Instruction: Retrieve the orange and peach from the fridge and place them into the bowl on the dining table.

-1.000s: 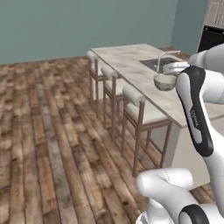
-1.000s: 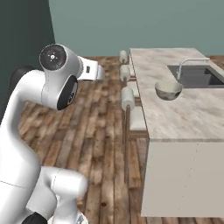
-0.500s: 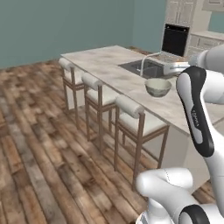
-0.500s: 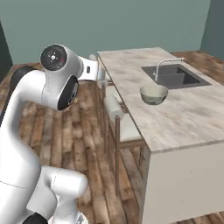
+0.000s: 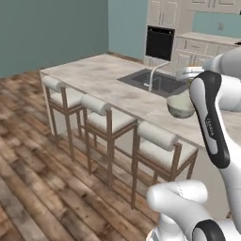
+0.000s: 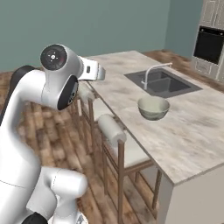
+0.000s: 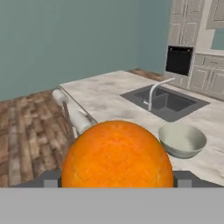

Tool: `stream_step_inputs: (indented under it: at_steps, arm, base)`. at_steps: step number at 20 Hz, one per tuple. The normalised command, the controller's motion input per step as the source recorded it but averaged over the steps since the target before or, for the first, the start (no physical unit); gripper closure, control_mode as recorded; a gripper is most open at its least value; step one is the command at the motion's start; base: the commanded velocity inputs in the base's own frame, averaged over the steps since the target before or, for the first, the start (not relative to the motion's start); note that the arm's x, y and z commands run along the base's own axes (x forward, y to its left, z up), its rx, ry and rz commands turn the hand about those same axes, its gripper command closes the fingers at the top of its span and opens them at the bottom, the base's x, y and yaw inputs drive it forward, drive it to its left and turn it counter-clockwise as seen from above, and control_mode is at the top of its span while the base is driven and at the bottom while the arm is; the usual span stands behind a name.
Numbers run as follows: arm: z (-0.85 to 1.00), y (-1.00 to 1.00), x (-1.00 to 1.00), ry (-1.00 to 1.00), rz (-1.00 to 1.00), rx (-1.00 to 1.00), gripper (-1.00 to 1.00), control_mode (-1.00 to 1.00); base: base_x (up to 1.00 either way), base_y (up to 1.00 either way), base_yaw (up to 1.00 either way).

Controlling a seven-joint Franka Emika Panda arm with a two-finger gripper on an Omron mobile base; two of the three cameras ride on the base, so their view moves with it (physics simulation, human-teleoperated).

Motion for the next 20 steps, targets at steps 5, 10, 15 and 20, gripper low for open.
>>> stream_step_inputs:
  at_steps: [5, 10, 15, 20]
  arm:
    - [0.0, 0.0, 0.0, 0.0, 0.0, 0.0, 1.0, 1.0]
    - [0.0, 0.0, 0.0, 0.0, 0.0, 0.0, 1.0, 1.0]
    - [0.0, 0.0, 0.0, 0.0, 0.0, 0.0, 1.0, 1.0]
    - [0.0, 0.0, 0.0, 0.0, 0.0, 0.0, 1.0, 1.0]
  base:
    - [0.71, 0.56, -0.37]
    - [0.58, 0.24, -0.36]
    - [0.46, 0.13, -0.37]
    - [0.41, 0.0, -0.37]
